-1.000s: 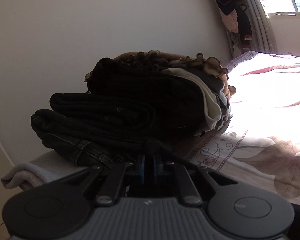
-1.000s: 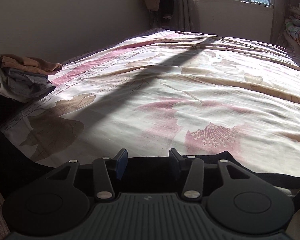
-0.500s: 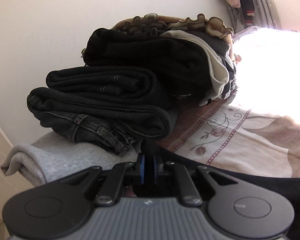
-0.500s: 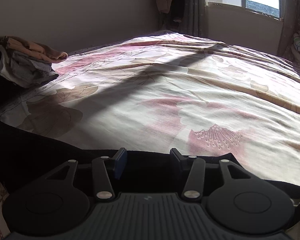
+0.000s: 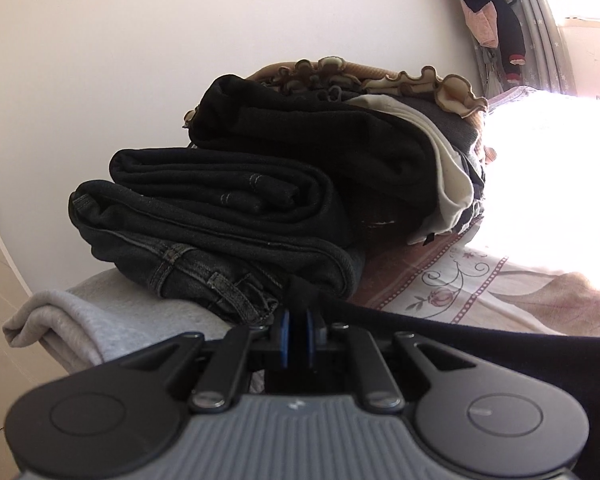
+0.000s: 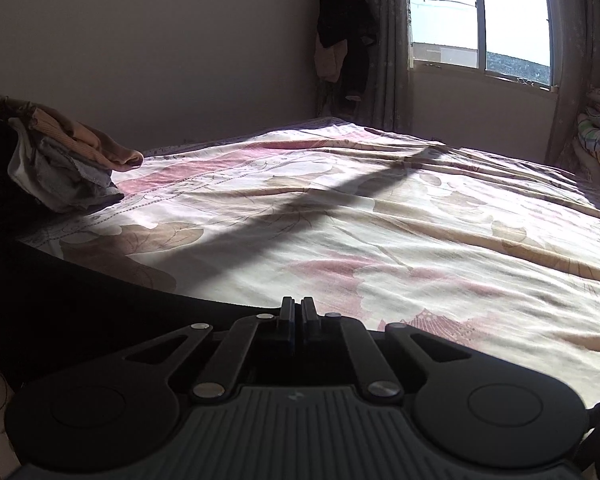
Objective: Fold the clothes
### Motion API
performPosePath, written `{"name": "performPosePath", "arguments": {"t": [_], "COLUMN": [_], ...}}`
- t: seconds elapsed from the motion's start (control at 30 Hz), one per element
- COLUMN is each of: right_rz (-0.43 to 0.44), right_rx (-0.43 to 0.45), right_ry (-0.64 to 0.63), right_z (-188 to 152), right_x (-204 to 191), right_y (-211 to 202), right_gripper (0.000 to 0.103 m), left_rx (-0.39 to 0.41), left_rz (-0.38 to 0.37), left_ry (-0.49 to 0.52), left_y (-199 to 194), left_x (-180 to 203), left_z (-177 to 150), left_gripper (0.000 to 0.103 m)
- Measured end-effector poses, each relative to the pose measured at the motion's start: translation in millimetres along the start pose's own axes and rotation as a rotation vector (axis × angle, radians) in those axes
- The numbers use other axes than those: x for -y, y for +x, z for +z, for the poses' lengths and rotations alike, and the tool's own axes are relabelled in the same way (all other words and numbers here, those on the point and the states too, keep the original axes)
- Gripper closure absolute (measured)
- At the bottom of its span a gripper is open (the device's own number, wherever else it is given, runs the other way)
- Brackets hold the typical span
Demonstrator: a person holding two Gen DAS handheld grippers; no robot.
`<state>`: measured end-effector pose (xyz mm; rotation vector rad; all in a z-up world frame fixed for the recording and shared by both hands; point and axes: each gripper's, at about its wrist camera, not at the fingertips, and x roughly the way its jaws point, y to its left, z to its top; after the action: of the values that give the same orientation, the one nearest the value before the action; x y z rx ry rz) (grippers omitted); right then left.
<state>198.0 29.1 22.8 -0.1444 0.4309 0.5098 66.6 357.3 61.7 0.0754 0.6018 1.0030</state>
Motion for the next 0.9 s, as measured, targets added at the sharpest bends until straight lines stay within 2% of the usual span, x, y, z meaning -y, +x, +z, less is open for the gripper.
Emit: {"name": "performPosePath", "arguments": {"t": [0.17, 0.23, 0.27, 0.37, 0.47, 0.53, 0.6, 0.67, 0.77, 0.9], "right_rz": [-0.071, -0.12, -0.118, -0.075, -0.023, 0.012, 0.031, 0.055, 0.107, 0.168], "right_rx": [-0.101, -0.107, -0.097, -0.071, -0.058, -0.069, -0.086, -0.115, -0.163, -0.219], "right_ry": [-0.15, -0.185, -0.186, -0.139, -0.089, -0.106, -0.175, -0.208, -0.217, -0.185], "right_z": [-3, -4, -4, 3, 14, 20, 23, 22, 20, 26], "right_x": [-27, -32, -33, -29, -31, -39, -52, -59, -64, -63], "right_y": [18, 18, 16, 7, -6, -17, -29, -40, -51, -44], "right_gripper": [0.099, 0.097, 0.095, 0.084, 0.08, 0.08, 0.08, 0.08, 0.08, 0.08], "left_rx": [-0.063, -0.076, -0.082, -0.086, -0.107, -0.126, -0.163, -0.204, -0.229, -0.214], "left_rz": [-0.013, -0.023, -0.028, -0.066, -0.111, -0.137, -0.203, -0.302, -0.431, -0.598], "left_ry": [0.043, 0.032, 0.024, -0.063, -0.114, -0.126, -0.157, -0.185, -0.141, -0.053], "left_y": [19, 18, 17, 8, 1, -2, -2, -4, -13, -30], "left_x": [12, 8, 6, -9, -20, -23, -23, -18, 4, 33], "left_z": [-12, -10, -8, 1, 7, 7, 6, 2, -4, -15], "left_gripper": [0.088, 0.084, 0.082, 0.055, 0.054, 0.055, 0.059, 0.065, 0.068, 0.069]}}
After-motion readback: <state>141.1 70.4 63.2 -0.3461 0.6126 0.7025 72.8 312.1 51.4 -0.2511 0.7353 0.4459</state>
